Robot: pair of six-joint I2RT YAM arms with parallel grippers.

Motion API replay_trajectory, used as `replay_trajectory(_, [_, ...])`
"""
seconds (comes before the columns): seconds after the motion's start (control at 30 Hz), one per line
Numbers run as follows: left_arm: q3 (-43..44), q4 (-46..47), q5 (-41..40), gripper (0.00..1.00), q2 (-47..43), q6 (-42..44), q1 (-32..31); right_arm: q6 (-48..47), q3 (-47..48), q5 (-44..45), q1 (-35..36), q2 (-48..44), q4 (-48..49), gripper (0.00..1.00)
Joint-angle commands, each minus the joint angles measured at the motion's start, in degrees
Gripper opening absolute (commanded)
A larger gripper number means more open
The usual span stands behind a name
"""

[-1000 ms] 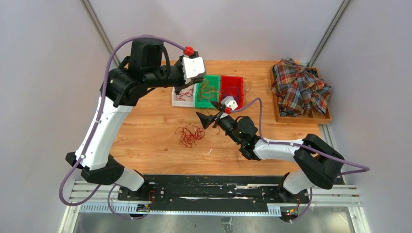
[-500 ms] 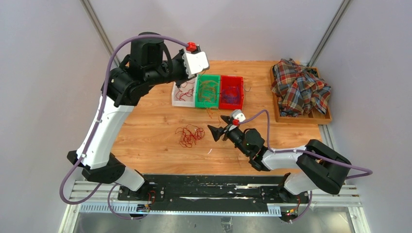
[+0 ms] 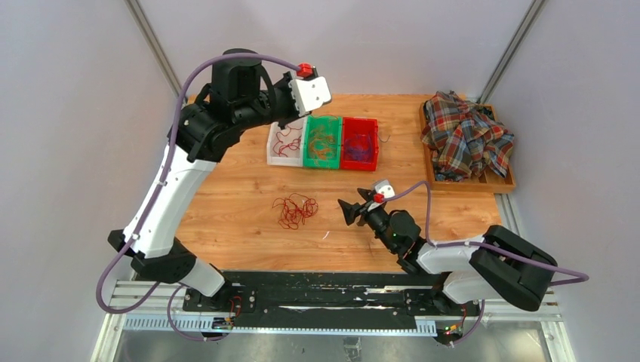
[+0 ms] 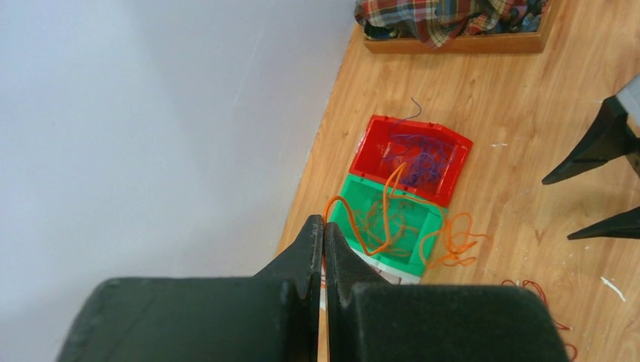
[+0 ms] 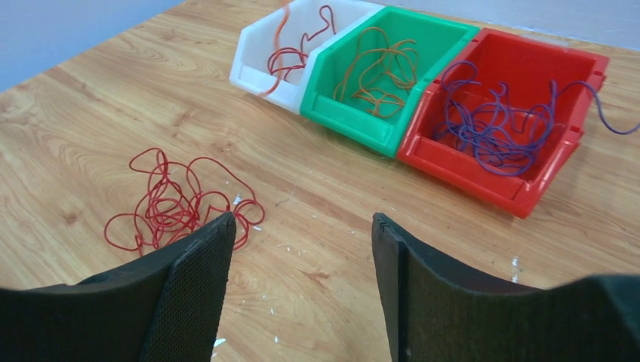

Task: Untangle the cables

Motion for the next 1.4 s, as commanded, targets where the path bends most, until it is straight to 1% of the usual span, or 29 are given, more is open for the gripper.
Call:
replay_trajectory(0.0, [-3.46,5.75,-2.99,0.00,1.22,1.07,-0.26,-2.21,-1.77,5.47,0.55,-2.59,0.88,0.69])
replay_trajectory(0.1, [-8.21,11.08,-6.71,0.00,2.01,2.59,-0.21,-1.40,-3.61,9.61,0.45,-2.97,2.86,0.74])
replay_trajectory(0.17, [-10.12,14.27,-9.73,0.00,3.53,3.03,-0.17,-1.12,-4.54,10.37,0.27,-2.42,4.94,0.76])
replay_trajectory(0.3, [-9.41,16.86,-14.28,0.00,8.55,3.85,0.37,-0.56,-5.66,10.93,0.30,-1.24,8.08,0.77])
replay_trajectory(0.37, [-9.36,19.03,-16.04,0.00,10.61,4.18,0.84,-0.05,-6.16,13.37,0.31,-1.18,8.81,0.77])
replay_trajectory(0.43, [-9.28,21.07,-17.33,0.00,12.71,5.20,1.45,0.04,-6.47,13.66,0.31,-1.11,9.46,0.77])
replay_trajectory(0.57, [-9.09,24.77,-18.48,0.00,15.84,6.96,3.07,0.04,-6.54,13.67,0.31,-0.07,10.61,0.77])
replay_trajectory(0.77, [-9.51,27.90,-19.98,0.00,19.10,9.77,3.99,0.04,-6.52,13.85,0.22,0.71,11.63,0.78])
replay_trajectory(1.0, [-10.39,30.02,-19.35,0.00,21.86,8.97,4.04,0.04,-6.63,13.90,0.22,1.28,12.46,0.78])
replay_trajectory(1.13, [-13.15,31.07,-19.61,0.00,23.38,8.22,4.05,0.10,-6.87,14.01,0.19,1.26,12.77,0.78])
replay_trajectory(1.37, [-16.02,29.73,-19.13,0.00,26.08,5.92,4.05,0.55,-7.12,14.28,-0.13,1.40,13.26,0.78])
